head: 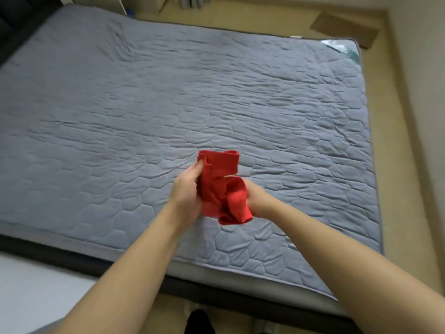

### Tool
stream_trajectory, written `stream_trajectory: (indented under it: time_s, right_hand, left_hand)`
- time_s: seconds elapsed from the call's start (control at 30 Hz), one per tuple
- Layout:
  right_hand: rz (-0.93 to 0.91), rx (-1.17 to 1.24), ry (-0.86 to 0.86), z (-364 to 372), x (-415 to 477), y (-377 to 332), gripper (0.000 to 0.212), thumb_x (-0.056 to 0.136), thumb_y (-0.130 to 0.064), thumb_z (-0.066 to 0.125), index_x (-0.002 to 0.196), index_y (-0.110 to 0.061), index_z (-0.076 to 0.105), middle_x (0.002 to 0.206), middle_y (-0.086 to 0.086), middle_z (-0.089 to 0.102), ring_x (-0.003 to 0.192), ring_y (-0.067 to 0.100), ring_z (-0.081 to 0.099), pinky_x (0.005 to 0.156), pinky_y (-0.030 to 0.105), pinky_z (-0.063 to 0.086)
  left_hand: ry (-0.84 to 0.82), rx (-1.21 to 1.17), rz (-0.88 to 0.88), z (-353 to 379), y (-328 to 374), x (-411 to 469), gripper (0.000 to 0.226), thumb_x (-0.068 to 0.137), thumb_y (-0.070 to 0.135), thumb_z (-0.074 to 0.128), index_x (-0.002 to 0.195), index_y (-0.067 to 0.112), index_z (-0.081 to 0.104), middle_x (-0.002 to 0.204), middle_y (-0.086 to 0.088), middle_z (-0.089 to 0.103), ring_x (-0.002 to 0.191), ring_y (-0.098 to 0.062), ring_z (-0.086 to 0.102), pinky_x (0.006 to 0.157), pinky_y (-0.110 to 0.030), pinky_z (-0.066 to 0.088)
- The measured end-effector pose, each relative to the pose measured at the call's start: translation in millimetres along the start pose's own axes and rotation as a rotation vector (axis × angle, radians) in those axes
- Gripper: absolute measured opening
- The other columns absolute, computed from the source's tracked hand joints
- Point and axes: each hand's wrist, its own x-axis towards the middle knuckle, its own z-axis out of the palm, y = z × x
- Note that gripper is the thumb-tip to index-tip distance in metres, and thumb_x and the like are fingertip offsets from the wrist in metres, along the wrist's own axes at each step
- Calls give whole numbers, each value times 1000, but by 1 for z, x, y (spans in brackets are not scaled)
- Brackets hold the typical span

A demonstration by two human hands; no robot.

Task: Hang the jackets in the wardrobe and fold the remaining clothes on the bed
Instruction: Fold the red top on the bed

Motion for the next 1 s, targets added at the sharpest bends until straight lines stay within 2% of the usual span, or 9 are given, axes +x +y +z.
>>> stream_trajectory:
  time_s: [0.13,0.2,0.3,0.4,0.47,0.63,0.77,0.87,1.0]
  right_hand:
    - [-15,-210,12,-34,-46,13,22,75,6,52,87,-6,66,82,-3,65,81,9,56,72,30,44]
    - [-36,-307,70,-51,-61,20,15,74,-1,55,78,-15,58,77,-3,62,77,16,58,69,35,44]
    - [-25,-352,240,-80,-71,23,15,76,-12,64,75,-23,54,70,-6,54,71,18,54,65,38,42]
    - [-41,-396,356,-112,-73,18,13,74,-14,68,72,-19,56,62,-7,51,68,19,52,62,34,38]
    - [-72,-376,369,-130,-76,11,12,72,-13,68,72,-19,57,60,-8,50,65,17,51,61,33,38]
    - [-72,-376,223,-115,-86,25,17,71,-14,67,65,-14,51,57,-7,47,61,18,48,58,36,39]
    - [142,-447,-25,-56,-85,80,18,79,-27,65,73,-19,50,79,10,63,79,27,59,66,37,40]
    - [344,-407,-160,-15,-78,133,22,82,-29,63,98,-13,63,100,11,67,97,28,60,74,31,41]
    - [634,-497,-459,22,-66,194,39,86,-33,58,120,-15,60,125,9,60,114,27,56,91,30,45]
  left_hand:
    - [61,-148,1,25,23,-17,65,101,37,30,62,12,75,63,-3,70,55,-12,66,57,-23,54]
    - [176,-86,57,24,26,-17,46,96,42,44,71,13,69,61,0,68,54,-11,65,60,-25,54]
    - [294,148,107,22,14,-8,16,87,22,65,76,13,59,59,3,66,52,-9,62,61,-28,52]
    - [326,322,166,26,14,10,18,87,11,66,71,16,57,61,6,64,56,-7,58,68,-28,48]
    - [363,349,254,26,25,24,25,88,14,65,67,20,53,50,14,59,50,1,53,60,-21,47]
    - [498,681,367,-1,24,49,36,88,19,66,59,21,43,50,12,55,48,-1,45,57,-27,39]
    - [483,1240,84,-45,-34,58,21,87,20,65,75,4,58,87,-25,66,85,-36,61,66,-34,34]
    - [358,1524,-221,-69,-84,68,5,87,10,59,87,5,57,102,-26,65,97,-37,61,77,-36,42]
    - [0,1977,-716,-83,-144,86,36,87,22,50,120,10,57,128,-14,59,117,-28,57,96,-36,48]
